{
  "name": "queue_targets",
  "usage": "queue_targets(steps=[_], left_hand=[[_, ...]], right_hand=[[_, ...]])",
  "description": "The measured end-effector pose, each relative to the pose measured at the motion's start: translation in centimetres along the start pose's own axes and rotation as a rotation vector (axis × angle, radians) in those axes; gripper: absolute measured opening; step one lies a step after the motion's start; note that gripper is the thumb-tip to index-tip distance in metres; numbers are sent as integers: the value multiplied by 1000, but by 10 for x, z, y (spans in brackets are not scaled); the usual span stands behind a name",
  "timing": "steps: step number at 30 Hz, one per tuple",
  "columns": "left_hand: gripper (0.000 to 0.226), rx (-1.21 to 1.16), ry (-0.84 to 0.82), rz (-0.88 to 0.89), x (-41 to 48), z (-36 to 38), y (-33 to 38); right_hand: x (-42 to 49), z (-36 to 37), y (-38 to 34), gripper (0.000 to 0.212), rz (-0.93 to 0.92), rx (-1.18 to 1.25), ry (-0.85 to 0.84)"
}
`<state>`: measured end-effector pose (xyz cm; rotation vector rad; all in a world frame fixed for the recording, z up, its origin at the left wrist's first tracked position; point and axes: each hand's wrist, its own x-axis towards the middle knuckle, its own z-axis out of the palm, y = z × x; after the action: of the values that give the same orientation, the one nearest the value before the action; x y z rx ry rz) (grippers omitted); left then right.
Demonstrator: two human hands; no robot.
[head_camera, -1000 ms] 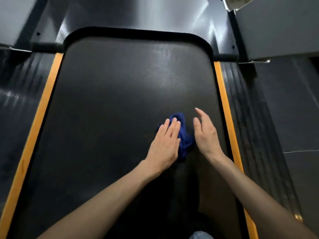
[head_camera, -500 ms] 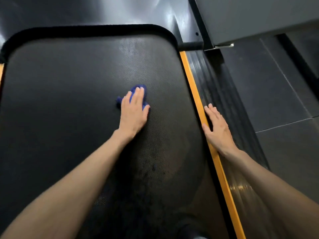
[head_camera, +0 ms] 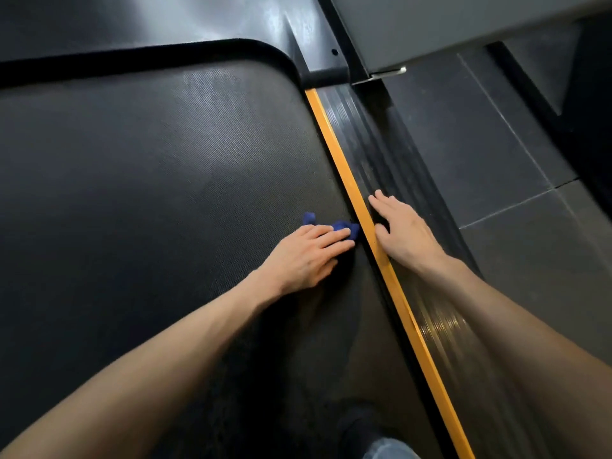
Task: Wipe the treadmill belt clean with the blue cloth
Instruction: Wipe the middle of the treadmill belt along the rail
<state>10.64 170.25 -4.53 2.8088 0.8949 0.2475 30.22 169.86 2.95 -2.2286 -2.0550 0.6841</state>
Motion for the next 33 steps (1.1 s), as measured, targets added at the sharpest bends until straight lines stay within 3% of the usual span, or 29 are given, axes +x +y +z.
queue_targets(steps=[5,7,14,17,19,21,23,25,28,33], left_hand=[[75,-107,-154,-240,6,-25,-18],[76,-63,-148,-249,2,-30,-22],[44,170,90,-269,6,-5,-18],[36,15,193,-299,4,-7,-20],[39,-188,160,-236,-6,-17,-18],[40,-235,68,-43,-19,-22,-6],[40,-148,-34,114,-34,-17,10],[43,-1,-95,160,-47,-8,18],[47,50,-114,45,-47,-12,8],[46,98,-28,-348,-29,-13,-12]], right_hand=[[-9,-8,-4,67,65,-80,-198],[-3,-17,-10,70,82,-141,-278],[-17,18,-4,71,67,-169,23],[-18,24,2,67,44,-161,87],[-19,27,6,67,13,-150,98],[-19,28,10,67,-12,-138,102],[-18,31,13,66,-18,-121,117],[-18,36,14,67,-11,-119,140],[-17,34,11,69,4,-132,143],[-13,22,2,68,39,-159,1]])
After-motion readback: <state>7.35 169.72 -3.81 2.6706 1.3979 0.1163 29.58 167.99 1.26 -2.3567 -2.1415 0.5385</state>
